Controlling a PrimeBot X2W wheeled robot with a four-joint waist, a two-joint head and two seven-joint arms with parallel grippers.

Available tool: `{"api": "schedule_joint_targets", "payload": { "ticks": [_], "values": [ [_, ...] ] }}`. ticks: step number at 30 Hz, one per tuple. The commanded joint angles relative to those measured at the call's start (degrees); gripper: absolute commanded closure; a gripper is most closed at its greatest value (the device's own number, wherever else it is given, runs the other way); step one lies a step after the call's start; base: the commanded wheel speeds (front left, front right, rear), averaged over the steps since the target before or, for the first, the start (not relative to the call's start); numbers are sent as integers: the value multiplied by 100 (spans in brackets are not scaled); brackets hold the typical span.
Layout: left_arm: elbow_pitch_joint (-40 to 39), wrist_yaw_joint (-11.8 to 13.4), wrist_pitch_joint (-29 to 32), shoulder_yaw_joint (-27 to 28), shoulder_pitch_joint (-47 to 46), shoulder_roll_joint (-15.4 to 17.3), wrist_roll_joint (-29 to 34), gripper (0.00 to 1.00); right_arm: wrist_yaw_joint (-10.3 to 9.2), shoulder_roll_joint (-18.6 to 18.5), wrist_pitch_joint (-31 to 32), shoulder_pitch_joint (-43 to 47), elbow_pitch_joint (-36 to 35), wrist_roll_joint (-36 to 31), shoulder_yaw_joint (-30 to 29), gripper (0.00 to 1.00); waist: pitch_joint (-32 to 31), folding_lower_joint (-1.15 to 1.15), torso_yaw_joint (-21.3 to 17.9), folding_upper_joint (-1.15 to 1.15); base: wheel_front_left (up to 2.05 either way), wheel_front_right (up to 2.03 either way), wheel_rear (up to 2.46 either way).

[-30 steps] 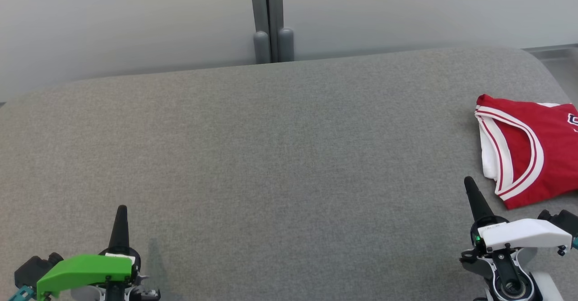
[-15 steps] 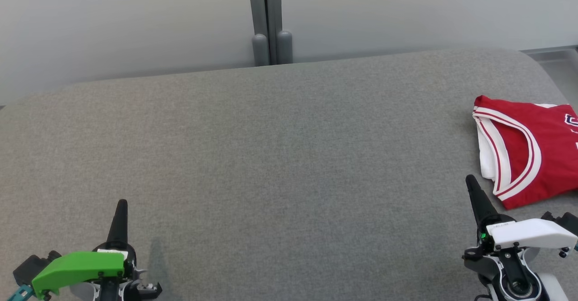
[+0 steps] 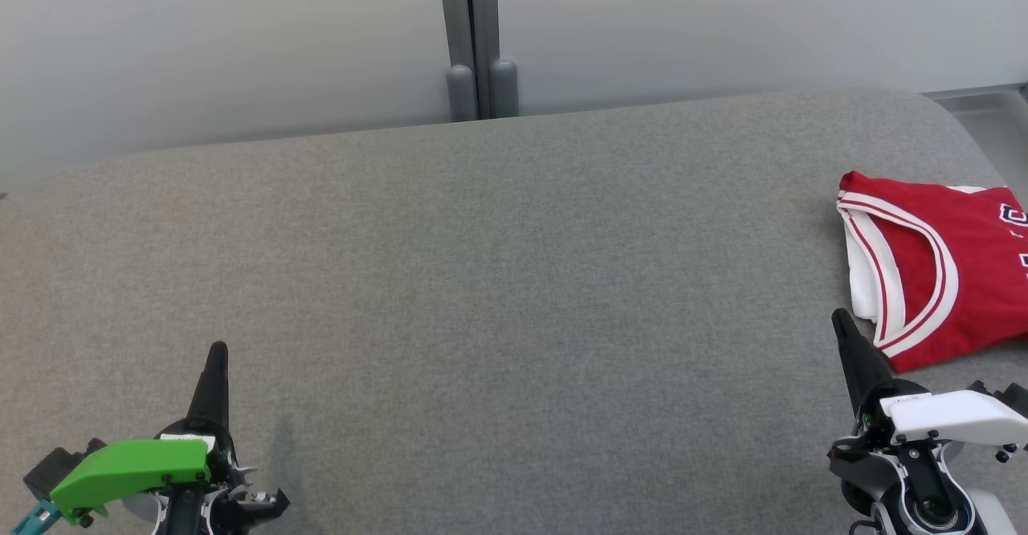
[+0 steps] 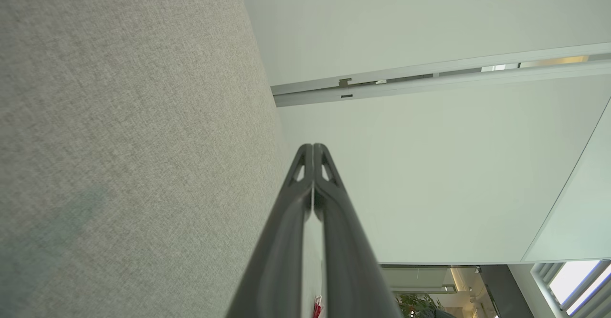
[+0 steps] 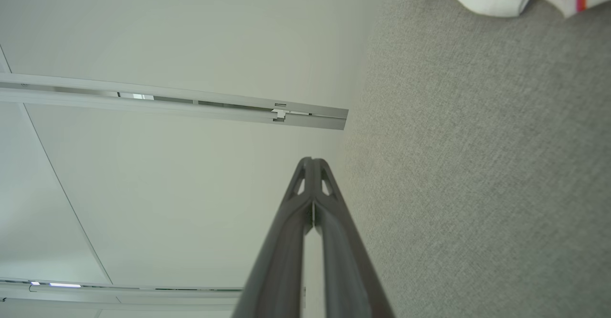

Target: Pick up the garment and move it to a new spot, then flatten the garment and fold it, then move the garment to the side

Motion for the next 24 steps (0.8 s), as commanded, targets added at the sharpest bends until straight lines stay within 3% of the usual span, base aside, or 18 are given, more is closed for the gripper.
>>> {"api": "schedule_joint_targets", "payload": {
  "ticks": [1, 17, 24],
  "values": [
    [-44, -50, 36, 28, -86, 45, -122, 100, -3, -34, 37, 57, -57, 118, -24, 100, -5, 0, -2, 0, 0, 0, 0],
    [-85, -52, 197, 44, -142, 49, -757, 100, -2, -40, 195, 106, -151, 707, -76, 100, -53, 0, -27, 0, 0, 0, 0],
    [-80, -51, 202, 43, -137, 48, -749, 100, -2, -40, 201, 108, -149, 705, -74, 100, -55, 0, -28, 0, 0, 0, 0]
  ]
}}
